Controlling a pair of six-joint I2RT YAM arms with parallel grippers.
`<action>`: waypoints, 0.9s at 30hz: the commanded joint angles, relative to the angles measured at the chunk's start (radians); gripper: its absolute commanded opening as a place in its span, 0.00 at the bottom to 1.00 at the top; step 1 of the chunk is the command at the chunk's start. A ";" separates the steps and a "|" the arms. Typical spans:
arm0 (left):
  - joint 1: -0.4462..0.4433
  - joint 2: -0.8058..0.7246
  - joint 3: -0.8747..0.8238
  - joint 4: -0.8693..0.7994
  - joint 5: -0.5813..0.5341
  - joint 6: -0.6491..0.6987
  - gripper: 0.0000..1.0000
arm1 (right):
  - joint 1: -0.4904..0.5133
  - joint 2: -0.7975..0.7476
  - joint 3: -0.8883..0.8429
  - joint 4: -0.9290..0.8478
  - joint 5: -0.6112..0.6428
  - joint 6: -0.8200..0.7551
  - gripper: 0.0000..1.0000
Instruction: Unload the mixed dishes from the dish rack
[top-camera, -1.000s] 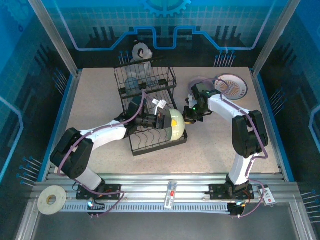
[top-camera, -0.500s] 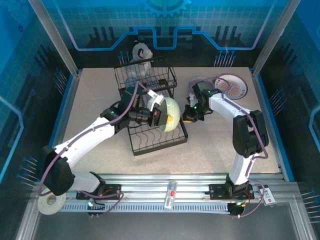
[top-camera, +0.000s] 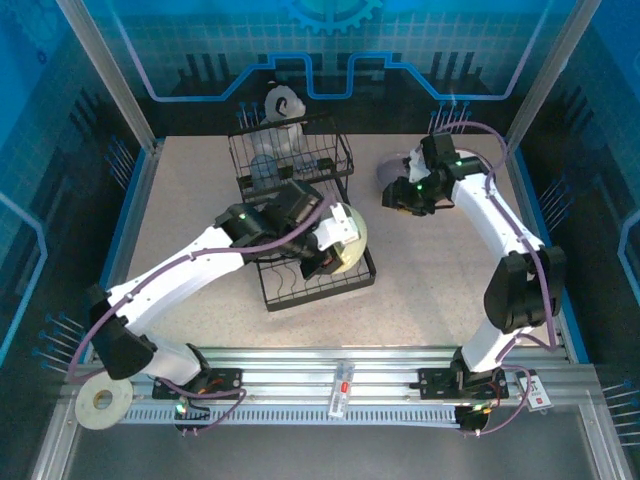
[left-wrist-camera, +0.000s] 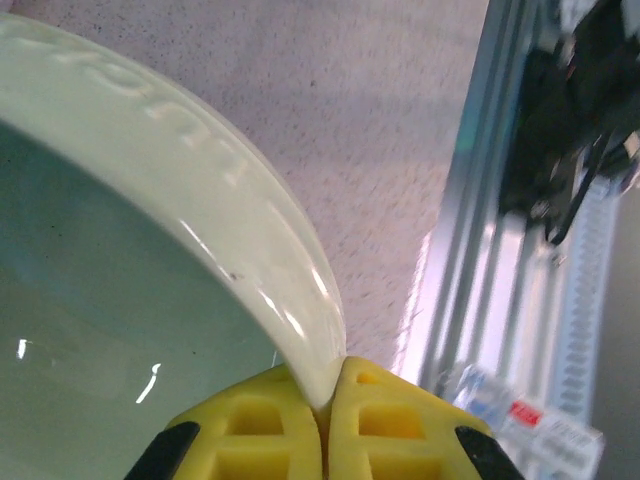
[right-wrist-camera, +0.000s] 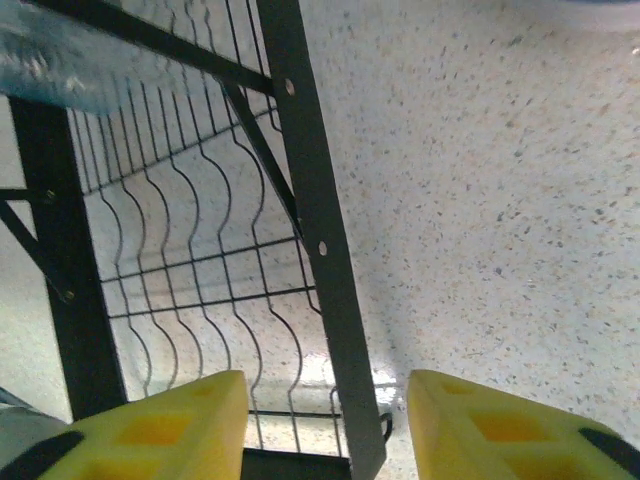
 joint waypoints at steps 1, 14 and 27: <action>-0.058 0.046 0.106 -0.074 -0.203 0.239 0.00 | -0.005 -0.031 0.077 -0.131 0.013 -0.071 0.58; -0.189 0.183 0.124 -0.043 -0.556 0.471 0.00 | 0.088 -0.085 0.189 -0.339 0.038 -0.207 0.78; -0.215 0.193 0.118 -0.011 -0.610 0.480 0.00 | 0.272 0.002 0.276 -0.444 0.238 -0.251 0.72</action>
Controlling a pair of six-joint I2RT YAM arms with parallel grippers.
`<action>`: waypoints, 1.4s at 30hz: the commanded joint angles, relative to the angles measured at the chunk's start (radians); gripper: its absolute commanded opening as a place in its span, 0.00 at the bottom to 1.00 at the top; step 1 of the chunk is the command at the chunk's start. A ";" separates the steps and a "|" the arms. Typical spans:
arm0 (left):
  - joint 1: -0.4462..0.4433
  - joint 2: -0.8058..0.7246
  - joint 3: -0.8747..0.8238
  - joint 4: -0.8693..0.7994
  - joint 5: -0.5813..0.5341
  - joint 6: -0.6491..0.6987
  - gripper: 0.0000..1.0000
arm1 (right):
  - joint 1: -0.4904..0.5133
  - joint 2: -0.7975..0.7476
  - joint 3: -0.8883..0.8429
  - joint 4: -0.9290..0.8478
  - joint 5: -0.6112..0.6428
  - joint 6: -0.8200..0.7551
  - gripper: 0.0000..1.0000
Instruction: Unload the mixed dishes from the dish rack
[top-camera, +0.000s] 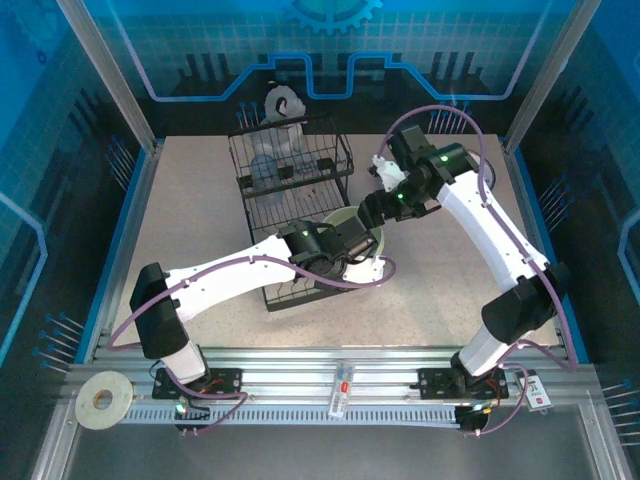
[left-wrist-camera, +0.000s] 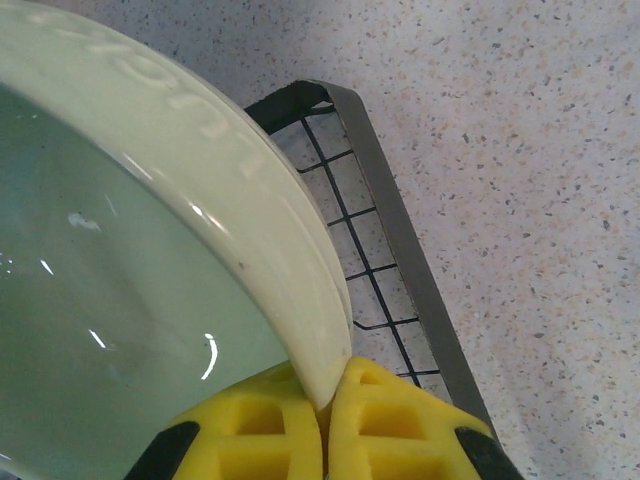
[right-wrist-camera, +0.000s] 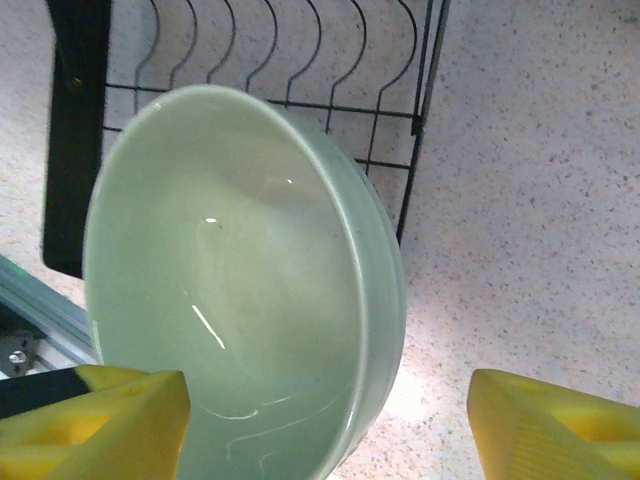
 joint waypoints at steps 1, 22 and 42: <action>-0.012 -0.019 0.037 0.078 -0.072 0.032 0.00 | 0.023 0.037 0.035 -0.064 0.080 -0.021 0.71; -0.018 0.005 0.016 0.100 -0.137 0.019 0.00 | 0.084 0.151 0.077 -0.150 0.217 0.072 0.36; -0.017 0.025 0.037 0.118 -0.165 -0.029 0.00 | 0.078 0.167 0.047 -0.120 0.174 0.118 0.05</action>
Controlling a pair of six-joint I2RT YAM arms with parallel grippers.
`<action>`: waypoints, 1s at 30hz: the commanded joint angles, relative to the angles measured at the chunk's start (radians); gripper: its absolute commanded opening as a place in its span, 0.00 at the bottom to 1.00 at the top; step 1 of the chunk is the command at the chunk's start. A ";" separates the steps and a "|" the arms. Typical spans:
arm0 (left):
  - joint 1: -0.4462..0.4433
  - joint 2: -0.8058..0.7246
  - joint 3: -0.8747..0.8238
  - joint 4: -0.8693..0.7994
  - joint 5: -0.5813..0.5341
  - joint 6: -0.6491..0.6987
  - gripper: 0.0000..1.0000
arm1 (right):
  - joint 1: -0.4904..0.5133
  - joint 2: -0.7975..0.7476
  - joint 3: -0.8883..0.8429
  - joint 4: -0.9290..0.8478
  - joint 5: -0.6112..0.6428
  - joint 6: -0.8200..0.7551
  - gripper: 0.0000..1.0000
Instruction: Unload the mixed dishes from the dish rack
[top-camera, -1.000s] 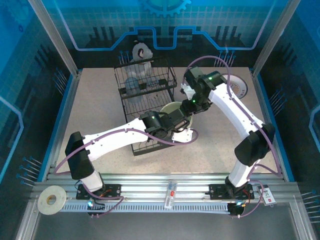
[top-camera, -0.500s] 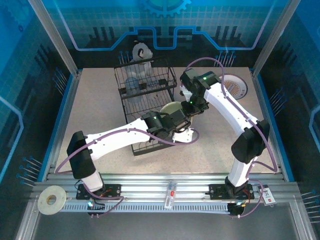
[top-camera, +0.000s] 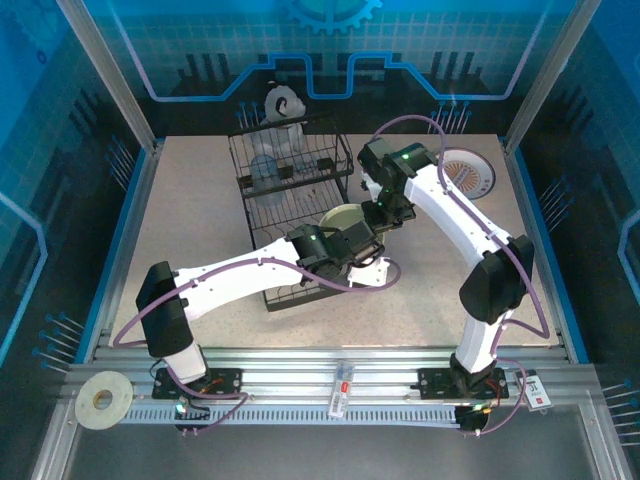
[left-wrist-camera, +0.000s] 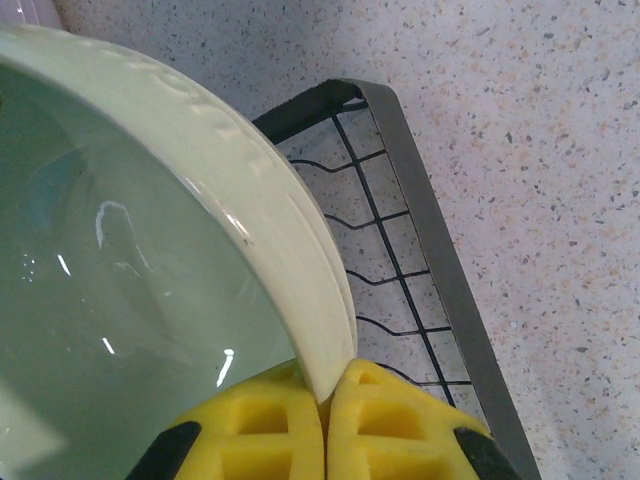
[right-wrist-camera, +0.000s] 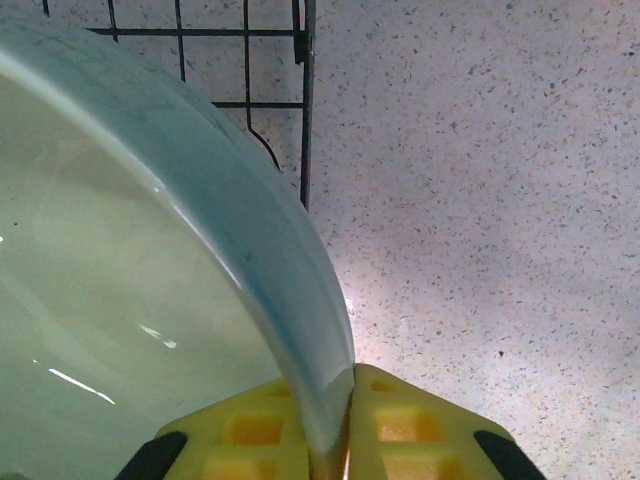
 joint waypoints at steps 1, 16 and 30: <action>0.001 -0.006 0.040 0.082 -0.080 -0.024 0.00 | 0.001 -0.004 -0.005 -0.017 -0.069 -0.012 0.01; -0.002 0.020 0.075 0.120 -0.093 -0.042 0.68 | -0.035 -0.020 -0.015 0.031 -0.125 -0.013 0.00; 0.074 -0.157 0.116 0.340 0.166 -0.348 0.99 | -0.128 -0.155 -0.135 0.212 -0.099 0.024 0.00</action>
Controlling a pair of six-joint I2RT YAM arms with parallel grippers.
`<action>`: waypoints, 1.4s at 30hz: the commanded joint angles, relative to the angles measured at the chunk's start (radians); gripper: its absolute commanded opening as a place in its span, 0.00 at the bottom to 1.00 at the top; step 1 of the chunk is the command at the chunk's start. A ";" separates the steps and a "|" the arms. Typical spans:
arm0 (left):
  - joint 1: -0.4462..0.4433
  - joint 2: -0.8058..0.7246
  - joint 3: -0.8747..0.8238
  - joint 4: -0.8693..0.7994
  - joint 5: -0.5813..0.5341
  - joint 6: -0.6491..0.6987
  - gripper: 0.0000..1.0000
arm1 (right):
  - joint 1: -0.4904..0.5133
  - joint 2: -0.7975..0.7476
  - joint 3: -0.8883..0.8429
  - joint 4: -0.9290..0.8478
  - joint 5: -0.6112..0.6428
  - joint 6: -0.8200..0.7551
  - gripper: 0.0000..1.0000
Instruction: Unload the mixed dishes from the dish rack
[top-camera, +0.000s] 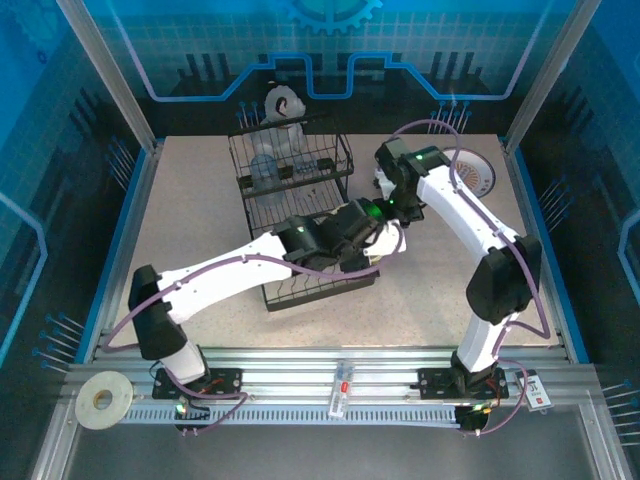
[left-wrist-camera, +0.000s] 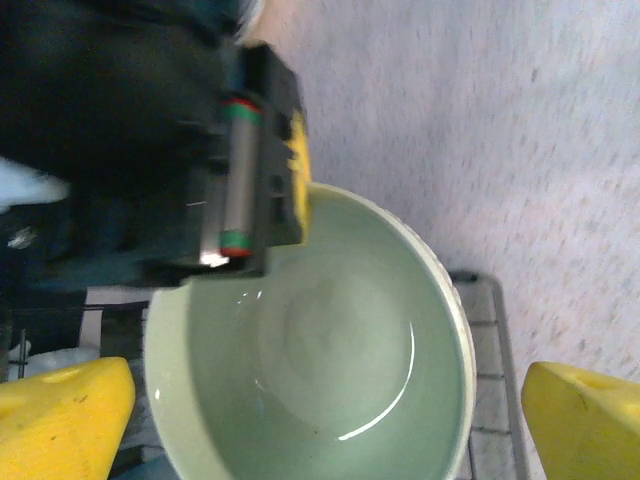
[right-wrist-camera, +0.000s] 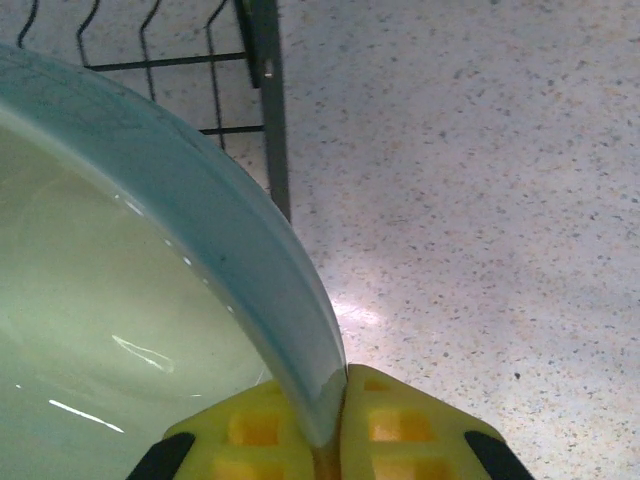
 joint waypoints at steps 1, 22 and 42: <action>0.071 -0.119 0.033 0.117 0.155 -0.185 0.99 | -0.034 -0.132 -0.025 0.112 -0.021 0.038 0.00; 0.393 -0.421 -0.244 0.385 0.549 -0.704 0.99 | -0.391 -0.009 0.053 0.215 -0.112 0.189 0.00; 0.448 -0.555 -0.340 0.310 0.619 -0.715 0.99 | -0.432 0.434 0.594 0.136 -0.110 0.298 0.00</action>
